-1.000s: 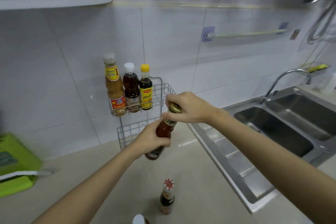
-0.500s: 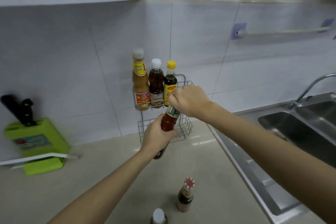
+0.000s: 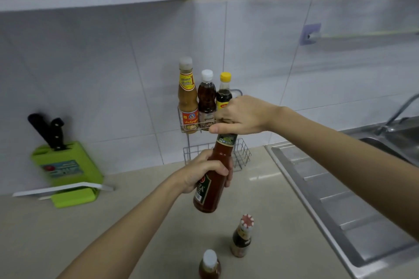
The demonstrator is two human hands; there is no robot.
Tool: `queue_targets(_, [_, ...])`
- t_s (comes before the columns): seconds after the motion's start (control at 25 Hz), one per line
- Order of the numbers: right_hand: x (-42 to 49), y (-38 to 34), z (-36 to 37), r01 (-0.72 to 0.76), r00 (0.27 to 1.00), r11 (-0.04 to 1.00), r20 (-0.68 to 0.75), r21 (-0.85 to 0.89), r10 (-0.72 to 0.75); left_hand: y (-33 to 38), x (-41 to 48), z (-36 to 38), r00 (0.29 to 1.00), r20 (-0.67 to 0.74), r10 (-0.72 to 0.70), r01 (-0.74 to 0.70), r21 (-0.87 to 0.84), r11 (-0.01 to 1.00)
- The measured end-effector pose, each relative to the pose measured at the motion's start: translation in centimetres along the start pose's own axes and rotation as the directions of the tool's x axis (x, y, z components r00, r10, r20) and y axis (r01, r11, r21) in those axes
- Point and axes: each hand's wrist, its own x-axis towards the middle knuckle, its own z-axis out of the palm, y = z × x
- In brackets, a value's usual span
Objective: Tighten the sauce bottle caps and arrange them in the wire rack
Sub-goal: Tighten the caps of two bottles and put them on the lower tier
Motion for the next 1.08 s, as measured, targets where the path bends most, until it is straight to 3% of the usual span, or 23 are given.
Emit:
queue_targets(0.24, [-0.7, -0.8, 0.5, -0.232, 0.973, 0.972, -0.029, -0.043, 0.231, 1.3, 0.3, 1.1, 0.963, -0.270, -0.004, 0.042, 0.135, 0.990])
queue_targets(0.48, [-0.1, -0.5, -0.1, -0.327, 0.945, 0.944, -0.011, -0.043, 0.327, 1.6, 0.8, 1.4, 0.903, -0.427, 0.047, 0.062, 0.239, 0.969])
queue_targets(0.64, [0.0, -0.9, 0.5, -0.368, 0.930, 0.928, -0.032, -0.058, 0.366, 0.9, 0.7, 1.3, 0.874, -0.477, 0.096, 0.094, 0.358, 0.929])
queue_targets(0.76, [0.1, -1.6, 2.0, -0.360, 0.932, 0.932, 0.026, -0.047, 0.361, 0.1, -0.2, 0.1, 0.929, -0.371, -0.016, 0.141, 0.313, 0.939])
queue_targets(0.84, [0.2, -2.2, 3.2, -0.383, 0.923, 0.923, 0.054, 0.033, 0.381, -0.3, -1.1, -1.2, 0.962, -0.226, -0.152, 0.203, 0.222, 0.954])
queue_targets(0.92, [0.6, -2.9, 4.1, -0.427, 0.904, 0.887, 0.070, 0.174, 0.421, -1.2, -1.8, -2.6, 0.961, -0.183, -0.207, 0.243, 0.202, 0.949])
queue_targets(1.0, [1.3, -3.1, 4.9, -0.439, 0.898, 0.816, 0.139, 0.377, 0.419, -2.5, -1.9, -3.3, 0.955, -0.254, -0.156, 0.225, 0.273, 0.935])
queue_targets(1.08, [1.8, -3.0, 5.8, -0.446, 0.890, 0.673, 0.218, 0.590, 0.399, -4.3, -1.8, -3.5, 0.913, -0.405, -0.055, 0.200, 0.324, 0.925])
